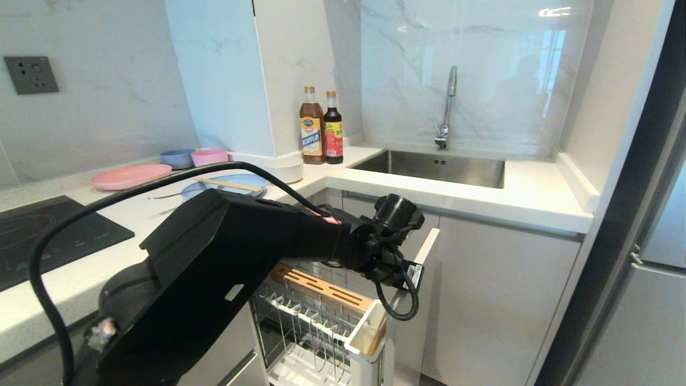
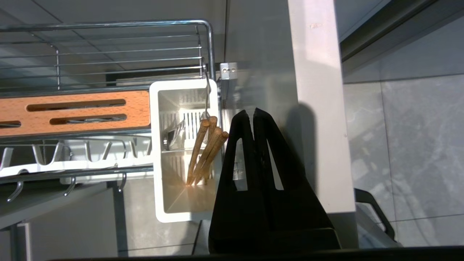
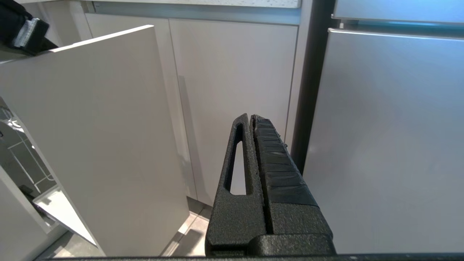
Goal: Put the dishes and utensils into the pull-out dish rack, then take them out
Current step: Open the cupboard
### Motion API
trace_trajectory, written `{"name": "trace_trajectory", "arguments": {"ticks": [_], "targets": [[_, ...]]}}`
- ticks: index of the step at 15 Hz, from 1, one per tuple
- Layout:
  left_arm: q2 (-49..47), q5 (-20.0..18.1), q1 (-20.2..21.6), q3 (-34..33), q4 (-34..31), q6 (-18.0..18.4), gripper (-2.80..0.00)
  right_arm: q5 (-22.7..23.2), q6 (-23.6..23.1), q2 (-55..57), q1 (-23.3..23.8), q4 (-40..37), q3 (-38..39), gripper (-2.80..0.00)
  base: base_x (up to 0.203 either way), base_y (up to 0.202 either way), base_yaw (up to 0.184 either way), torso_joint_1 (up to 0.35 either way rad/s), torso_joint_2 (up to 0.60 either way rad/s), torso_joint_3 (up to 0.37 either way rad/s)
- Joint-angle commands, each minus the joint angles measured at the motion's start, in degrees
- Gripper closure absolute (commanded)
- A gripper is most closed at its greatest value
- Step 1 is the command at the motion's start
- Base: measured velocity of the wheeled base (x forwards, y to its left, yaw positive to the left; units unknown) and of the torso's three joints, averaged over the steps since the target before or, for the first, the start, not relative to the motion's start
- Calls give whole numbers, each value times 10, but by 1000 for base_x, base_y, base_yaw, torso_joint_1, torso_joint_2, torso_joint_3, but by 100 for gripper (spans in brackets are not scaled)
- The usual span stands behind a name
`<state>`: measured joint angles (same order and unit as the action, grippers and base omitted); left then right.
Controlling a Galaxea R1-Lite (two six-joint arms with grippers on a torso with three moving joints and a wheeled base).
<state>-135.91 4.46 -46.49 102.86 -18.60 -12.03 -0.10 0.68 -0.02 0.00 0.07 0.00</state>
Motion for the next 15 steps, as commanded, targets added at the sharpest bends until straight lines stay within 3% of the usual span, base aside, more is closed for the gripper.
{"name": "trace_trajectory", "arguments": {"ticks": [1, 11, 15], "targets": [[-2, 1, -2, 1, -1, -1, 0, 0, 0, 0, 0, 0, 1, 0, 0, 0, 0, 0, 0, 0], [11, 2, 11, -1, -3, -25, 0, 0, 0, 0, 0, 0, 0, 0, 0, 0, 0, 0, 0, 0], [45, 42, 36, -25, -6, -31, 0, 0, 0, 0, 0, 0, 1, 0, 0, 0, 0, 0, 0, 0]]}}
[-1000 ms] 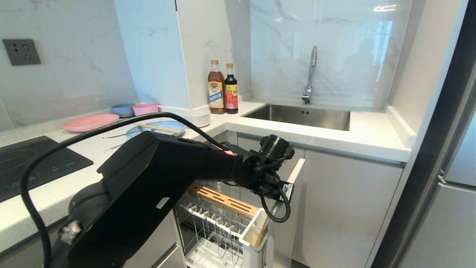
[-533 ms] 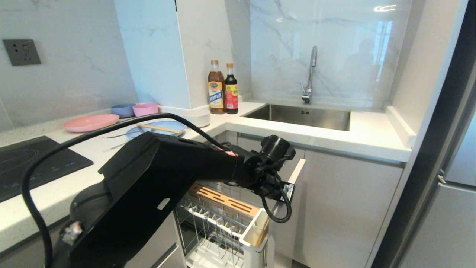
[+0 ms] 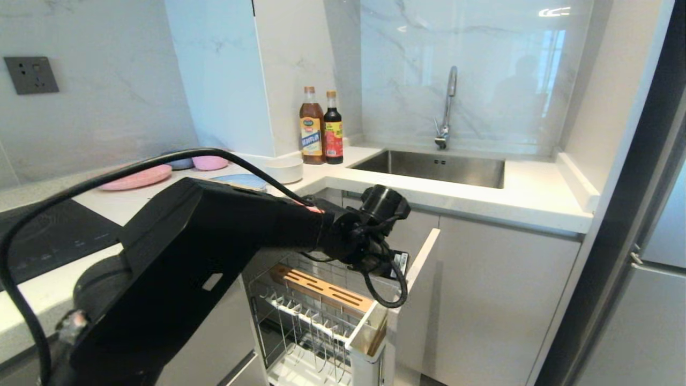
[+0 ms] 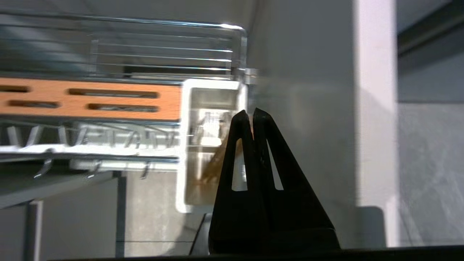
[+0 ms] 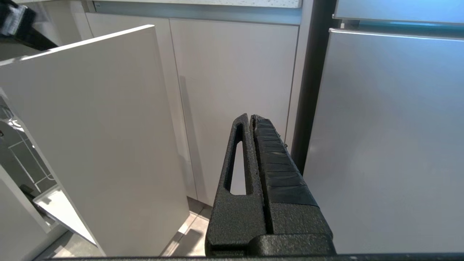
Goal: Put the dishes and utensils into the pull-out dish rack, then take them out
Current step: Open the cupboard, then pick up the chopsticks and place it in the cupboard
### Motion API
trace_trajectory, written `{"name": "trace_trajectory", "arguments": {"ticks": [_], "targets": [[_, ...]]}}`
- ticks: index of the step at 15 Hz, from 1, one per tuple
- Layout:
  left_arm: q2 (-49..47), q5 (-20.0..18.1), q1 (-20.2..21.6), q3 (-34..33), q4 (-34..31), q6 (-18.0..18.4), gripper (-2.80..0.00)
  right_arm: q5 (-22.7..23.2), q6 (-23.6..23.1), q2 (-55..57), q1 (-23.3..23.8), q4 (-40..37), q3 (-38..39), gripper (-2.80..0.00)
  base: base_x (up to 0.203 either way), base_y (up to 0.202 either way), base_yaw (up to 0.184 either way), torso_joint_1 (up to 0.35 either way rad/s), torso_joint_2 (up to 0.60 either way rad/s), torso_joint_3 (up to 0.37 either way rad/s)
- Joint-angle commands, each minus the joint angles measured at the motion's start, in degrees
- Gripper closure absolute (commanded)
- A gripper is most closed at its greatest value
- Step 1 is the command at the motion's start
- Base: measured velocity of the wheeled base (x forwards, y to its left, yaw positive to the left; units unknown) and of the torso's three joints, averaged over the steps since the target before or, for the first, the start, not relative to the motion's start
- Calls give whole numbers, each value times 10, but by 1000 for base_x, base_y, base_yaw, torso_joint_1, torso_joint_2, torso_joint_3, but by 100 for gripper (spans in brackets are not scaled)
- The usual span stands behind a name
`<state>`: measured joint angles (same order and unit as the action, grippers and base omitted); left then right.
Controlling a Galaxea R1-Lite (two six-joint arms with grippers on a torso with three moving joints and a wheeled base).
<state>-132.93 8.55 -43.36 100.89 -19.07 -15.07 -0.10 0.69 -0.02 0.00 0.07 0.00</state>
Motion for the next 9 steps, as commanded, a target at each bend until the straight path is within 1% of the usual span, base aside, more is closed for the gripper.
{"name": "trace_trajectory", "arguments": {"ticks": [1, 2, 5, 8, 9], "targets": [[26, 9, 14, -13, -1, -1, 0, 0, 0, 0, 0, 0, 1, 0, 0, 0, 0, 0, 0, 0], [37, 13, 23, -20, -1, -4, 0, 0, 0, 0, 0, 0, 1, 0, 0, 0, 0, 0, 0, 0], [91, 15, 50, -42, -1, -28, 0, 0, 0, 0, 0, 0, 1, 0, 0, 0, 0, 0, 0, 0], [166, 19, 74, -79, 1, -37, 0, 0, 0, 0, 0, 0, 1, 0, 0, 0, 0, 0, 0, 0], [205, 25, 80, -93, 1, -38, 0, 0, 0, 0, 0, 0, 1, 0, 0, 0, 0, 0, 0, 0]]}}
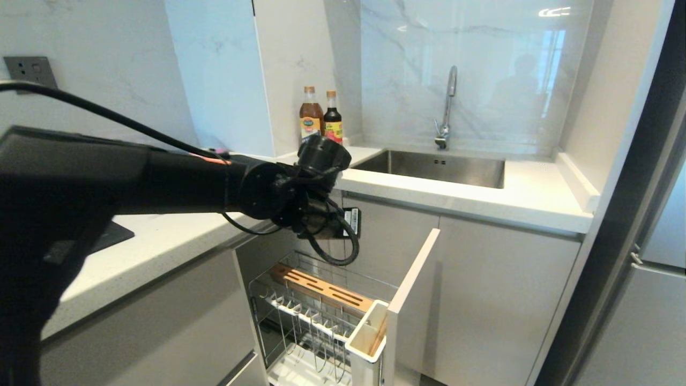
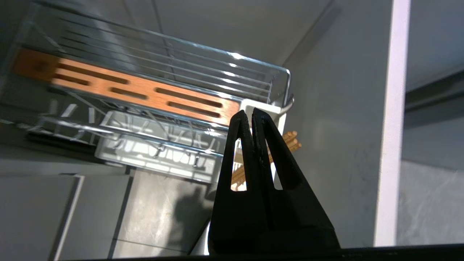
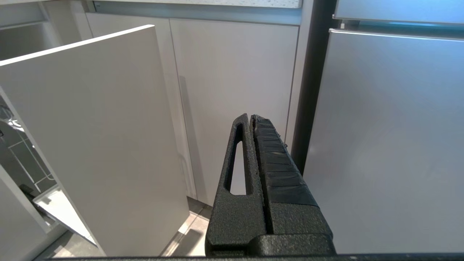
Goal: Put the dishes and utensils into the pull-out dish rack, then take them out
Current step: Pick up the chopsticks and place it in the cupboard
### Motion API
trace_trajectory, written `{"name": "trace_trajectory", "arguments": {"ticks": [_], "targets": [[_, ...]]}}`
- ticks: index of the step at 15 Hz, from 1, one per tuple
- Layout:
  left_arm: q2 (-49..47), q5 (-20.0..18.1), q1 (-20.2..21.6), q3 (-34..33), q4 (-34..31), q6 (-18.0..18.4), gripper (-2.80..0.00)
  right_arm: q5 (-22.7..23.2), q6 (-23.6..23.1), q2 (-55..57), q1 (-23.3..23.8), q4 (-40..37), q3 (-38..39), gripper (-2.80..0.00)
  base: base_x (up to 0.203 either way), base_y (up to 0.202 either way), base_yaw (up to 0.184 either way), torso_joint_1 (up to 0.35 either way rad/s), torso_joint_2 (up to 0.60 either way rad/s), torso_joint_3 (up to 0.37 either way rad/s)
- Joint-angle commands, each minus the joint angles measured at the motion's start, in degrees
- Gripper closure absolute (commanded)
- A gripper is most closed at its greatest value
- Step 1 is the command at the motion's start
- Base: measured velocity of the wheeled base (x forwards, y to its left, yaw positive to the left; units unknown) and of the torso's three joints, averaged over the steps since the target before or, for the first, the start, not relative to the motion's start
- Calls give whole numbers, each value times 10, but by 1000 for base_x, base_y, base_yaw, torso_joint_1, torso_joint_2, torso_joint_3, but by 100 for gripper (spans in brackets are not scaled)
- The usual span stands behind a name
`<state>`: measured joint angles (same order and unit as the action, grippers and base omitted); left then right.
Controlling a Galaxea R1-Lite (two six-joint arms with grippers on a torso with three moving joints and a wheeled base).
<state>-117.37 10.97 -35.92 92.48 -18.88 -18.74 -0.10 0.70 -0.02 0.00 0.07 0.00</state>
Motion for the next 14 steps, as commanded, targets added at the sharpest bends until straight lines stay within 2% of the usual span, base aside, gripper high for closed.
{"name": "trace_trajectory", "arguments": {"ticks": [1, 3, 5, 7, 8, 11, 13, 14], "targets": [[94, 6, 10, -25, 0, -1, 0, 0, 0, 0, 0, 0, 1, 0, 0, 0, 0, 0, 0, 0], [178, 25, 15, -54, -1, 1, 0, 0, 0, 0, 0, 0, 0, 0, 0, 0, 0, 0, 0, 0], [269, 63, 19, -87, -3, 3, 0, 0, 0, 0, 0, 0, 1, 0, 0, 0, 0, 0, 0, 0], [368, 78, 41, -115, -11, 19, 0, 0, 0, 0, 0, 0, 1, 0, 0, 0, 0, 0, 0, 0], [422, 69, 68, -126, -21, 39, 0, 0, 0, 0, 0, 0, 1, 0, 0, 0, 0, 0, 0, 0], [587, 4, 211, -175, -45, 98, 0, 0, 0, 0, 0, 0, 1, 0, 0, 0, 0, 0, 0, 0], [698, -19, 261, -251, -41, 136, 0, 0, 0, 0, 0, 0, 1, 0, 0, 0, 0, 0, 0, 0], [751, -28, 285, -316, -21, 165, 0, 0, 0, 0, 0, 0, 1, 0, 0, 0, 0, 0, 0, 0]]}}
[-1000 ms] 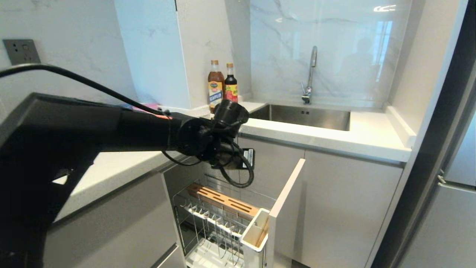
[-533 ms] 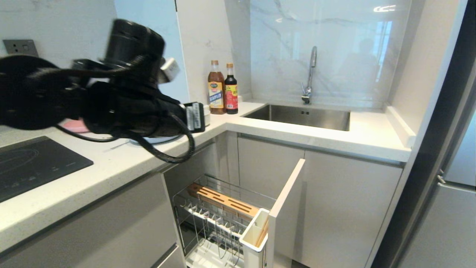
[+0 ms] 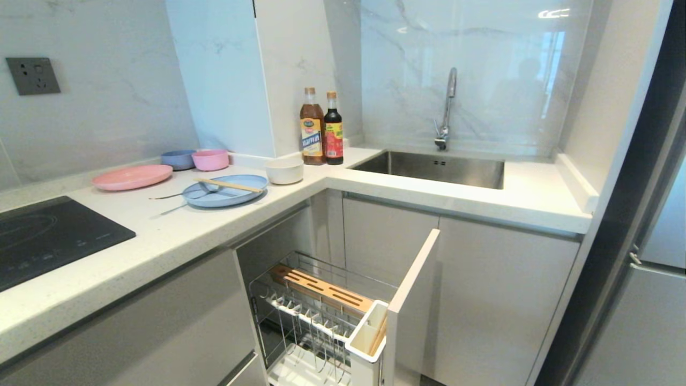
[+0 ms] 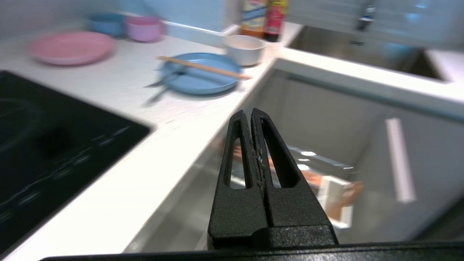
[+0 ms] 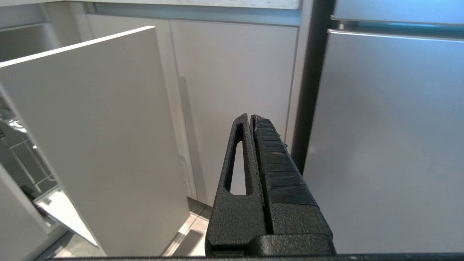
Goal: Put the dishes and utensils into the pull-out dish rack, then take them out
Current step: Pick up the chopsticks and place it in the cupboard
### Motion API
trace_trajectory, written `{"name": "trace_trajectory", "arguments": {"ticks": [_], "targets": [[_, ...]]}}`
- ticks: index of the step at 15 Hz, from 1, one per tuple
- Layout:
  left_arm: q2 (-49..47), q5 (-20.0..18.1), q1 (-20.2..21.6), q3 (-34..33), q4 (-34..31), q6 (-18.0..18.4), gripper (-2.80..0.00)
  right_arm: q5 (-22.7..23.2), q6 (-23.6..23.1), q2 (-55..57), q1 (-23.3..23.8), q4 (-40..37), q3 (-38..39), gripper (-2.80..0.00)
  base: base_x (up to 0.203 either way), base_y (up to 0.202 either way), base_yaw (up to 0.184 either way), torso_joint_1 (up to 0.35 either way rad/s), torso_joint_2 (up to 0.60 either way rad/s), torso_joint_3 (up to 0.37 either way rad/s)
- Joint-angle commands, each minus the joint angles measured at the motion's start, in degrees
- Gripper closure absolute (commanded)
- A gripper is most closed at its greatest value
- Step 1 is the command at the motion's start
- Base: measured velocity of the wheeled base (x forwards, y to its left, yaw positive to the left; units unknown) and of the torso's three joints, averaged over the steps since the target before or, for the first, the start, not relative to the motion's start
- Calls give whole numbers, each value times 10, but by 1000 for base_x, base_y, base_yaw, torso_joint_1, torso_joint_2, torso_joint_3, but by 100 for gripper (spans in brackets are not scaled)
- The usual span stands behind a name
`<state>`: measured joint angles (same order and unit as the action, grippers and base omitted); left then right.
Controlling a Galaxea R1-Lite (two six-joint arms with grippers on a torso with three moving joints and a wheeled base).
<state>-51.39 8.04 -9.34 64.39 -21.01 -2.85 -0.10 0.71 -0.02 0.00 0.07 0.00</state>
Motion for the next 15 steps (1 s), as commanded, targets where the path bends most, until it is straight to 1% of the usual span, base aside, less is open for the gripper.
{"name": "trace_trajectory", "arguments": {"ticks": [1, 4, 5, 6, 7, 8, 10, 13, 15], "targets": [[139, -5, 39, -103, 34, 35, 0, 0, 0, 0, 0, 0, 1, 0, 0, 0, 0, 0, 0, 0], [273, -11, 82, -317, 189, 100, 0, 0, 0, 0, 0, 0, 1, 0, 0, 0, 0, 0, 0, 0], [316, -14, 100, -369, 231, 116, 0, 0, 0, 0, 0, 0, 1, 0, 0, 0, 0, 0, 0, 0], [342, -15, 114, -414, 263, 125, 0, 0, 0, 0, 0, 0, 1, 0, 0, 0, 0, 0, 0, 0], [355, -16, 125, -448, 296, 125, 0, 0, 0, 0, 0, 0, 1, 0, 0, 0, 0, 0, 0, 0], [364, -18, 128, -474, 316, 111, 0, 0, 0, 0, 0, 0, 1, 0, 0, 0, 0, 0, 0, 0], [395, -22, 111, -498, 317, 105, 0, 0, 0, 0, 0, 0, 1, 0, 0, 0, 0, 0, 0, 0], [446, -28, 105, -557, 315, 102, 0, 0, 0, 0, 0, 0, 1, 0, 0, 0, 0, 0, 0, 0], [498, -36, 100, -617, 316, 104, 0, 0, 0, 0, 0, 0, 1, 0, 0, 0, 0, 0, 0, 0]]}}
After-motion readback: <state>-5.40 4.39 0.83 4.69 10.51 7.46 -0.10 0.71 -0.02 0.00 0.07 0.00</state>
